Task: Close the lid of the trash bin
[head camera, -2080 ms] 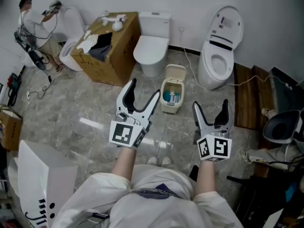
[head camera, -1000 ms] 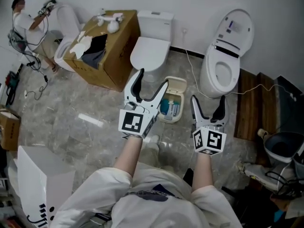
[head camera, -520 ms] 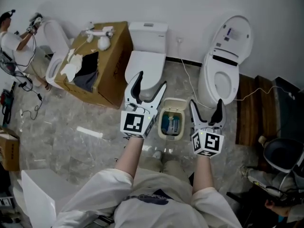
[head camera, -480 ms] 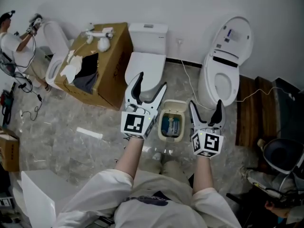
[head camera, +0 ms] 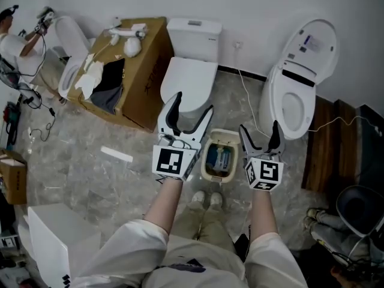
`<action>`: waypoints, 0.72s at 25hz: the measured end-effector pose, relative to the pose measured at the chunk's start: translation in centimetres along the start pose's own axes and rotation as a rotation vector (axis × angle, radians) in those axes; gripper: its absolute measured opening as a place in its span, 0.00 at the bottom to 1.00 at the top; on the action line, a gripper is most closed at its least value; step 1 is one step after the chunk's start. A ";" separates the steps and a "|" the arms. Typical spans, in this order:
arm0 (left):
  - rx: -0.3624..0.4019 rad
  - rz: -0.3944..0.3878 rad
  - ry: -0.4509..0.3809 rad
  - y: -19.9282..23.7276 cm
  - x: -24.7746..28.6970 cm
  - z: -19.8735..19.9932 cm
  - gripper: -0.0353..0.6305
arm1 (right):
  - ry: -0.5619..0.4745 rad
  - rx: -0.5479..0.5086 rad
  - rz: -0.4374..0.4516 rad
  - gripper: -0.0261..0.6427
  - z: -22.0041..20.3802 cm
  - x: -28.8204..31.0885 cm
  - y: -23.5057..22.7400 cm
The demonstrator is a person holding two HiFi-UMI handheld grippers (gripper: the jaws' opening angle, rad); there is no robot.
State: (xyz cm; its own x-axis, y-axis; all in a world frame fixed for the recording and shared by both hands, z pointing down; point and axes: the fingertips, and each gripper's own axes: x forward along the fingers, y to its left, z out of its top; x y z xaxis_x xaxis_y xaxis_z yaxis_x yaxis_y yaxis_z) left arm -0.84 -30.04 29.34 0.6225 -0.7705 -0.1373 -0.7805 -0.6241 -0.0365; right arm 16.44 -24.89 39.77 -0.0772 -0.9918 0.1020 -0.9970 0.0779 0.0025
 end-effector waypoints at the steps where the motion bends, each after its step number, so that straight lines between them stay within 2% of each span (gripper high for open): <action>1: -0.005 0.006 0.010 0.0 0.1 -0.8 0.54 | 0.020 -0.011 0.024 0.74 -1.1 0.7 0.0; 4: -0.011 0.025 0.022 0.0 0.4 -3.1 0.54 | 0.095 -0.084 0.147 0.73 -5.4 2.9 0.7; 6: -0.015 0.032 0.028 -0.3 0.5 -4.3 0.54 | 0.165 -0.134 0.271 0.74 -9.3 4.0 1.8; 10: -0.004 0.049 0.051 -0.5 1.3 -7.0 0.54 | 0.395 -0.225 0.548 0.79 -18.7 5.8 3.9; 15: -0.018 0.091 0.065 -0.2 2.4 -10.7 0.54 | 0.629 -0.422 0.795 0.81 -28.2 7.2 5.0; 18: -0.006 0.099 0.068 -0.1 2.8 -12.0 0.54 | 0.744 -0.518 0.915 0.81 -33.0 7.6 5.5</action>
State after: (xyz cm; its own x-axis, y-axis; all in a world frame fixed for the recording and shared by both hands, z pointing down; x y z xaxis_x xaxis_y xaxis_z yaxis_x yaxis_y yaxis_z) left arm 1.68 -33.71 40.87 0.5448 -0.8354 -0.0725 -0.8383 -0.5449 -0.0198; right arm 10.70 -28.66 73.38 -0.5359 -0.2752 0.7982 -0.4514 0.8923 0.0045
